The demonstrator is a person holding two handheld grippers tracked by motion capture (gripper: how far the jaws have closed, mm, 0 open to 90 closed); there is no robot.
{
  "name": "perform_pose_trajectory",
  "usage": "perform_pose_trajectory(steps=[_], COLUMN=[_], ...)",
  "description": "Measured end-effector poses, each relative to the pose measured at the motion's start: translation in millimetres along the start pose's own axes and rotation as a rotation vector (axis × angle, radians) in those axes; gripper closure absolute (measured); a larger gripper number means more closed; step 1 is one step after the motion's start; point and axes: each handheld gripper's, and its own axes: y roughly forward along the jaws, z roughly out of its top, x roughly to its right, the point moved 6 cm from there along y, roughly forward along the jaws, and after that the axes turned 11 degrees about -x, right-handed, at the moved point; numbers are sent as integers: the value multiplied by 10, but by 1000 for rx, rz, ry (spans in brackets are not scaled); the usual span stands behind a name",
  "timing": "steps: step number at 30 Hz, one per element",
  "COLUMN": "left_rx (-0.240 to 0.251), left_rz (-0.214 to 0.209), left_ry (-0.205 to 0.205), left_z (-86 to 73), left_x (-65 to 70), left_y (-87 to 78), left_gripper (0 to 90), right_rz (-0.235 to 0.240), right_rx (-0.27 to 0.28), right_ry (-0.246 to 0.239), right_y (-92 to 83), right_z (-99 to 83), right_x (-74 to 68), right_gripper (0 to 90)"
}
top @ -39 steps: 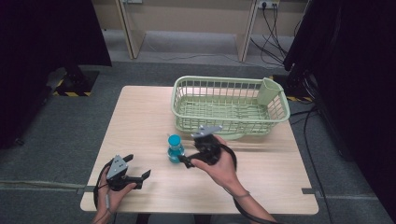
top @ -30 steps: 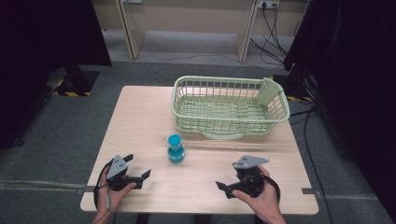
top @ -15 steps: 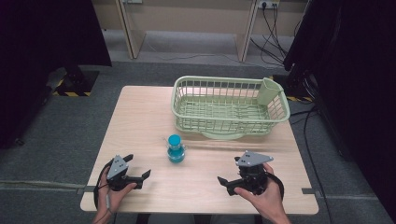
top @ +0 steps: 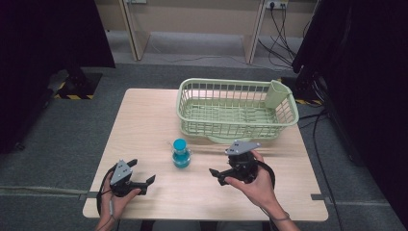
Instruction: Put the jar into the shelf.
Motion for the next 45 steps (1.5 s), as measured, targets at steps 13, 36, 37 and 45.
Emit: perform_pose_trajectory(steps=[13,36,37,45], left_rx=[2,2,2,3], left_rz=[-1,-5,-5,-7], left_ry=[0,-3,-3,-2], left_z=[0,1,1,1], left_x=[0,1,1,2], left_y=[-2,-3,-2,-3], left_gripper=[33,33,33,33], right_rz=[24,69,70,75], right_rx=[-42,-173,-176,-225], right_ry=[-55,-108,-112,-127], right_y=[305,868,887,1052], right_z=[447,926,940,1066], right_x=[-20,-93,-95,-133], right_gripper=[147,260,270,343])
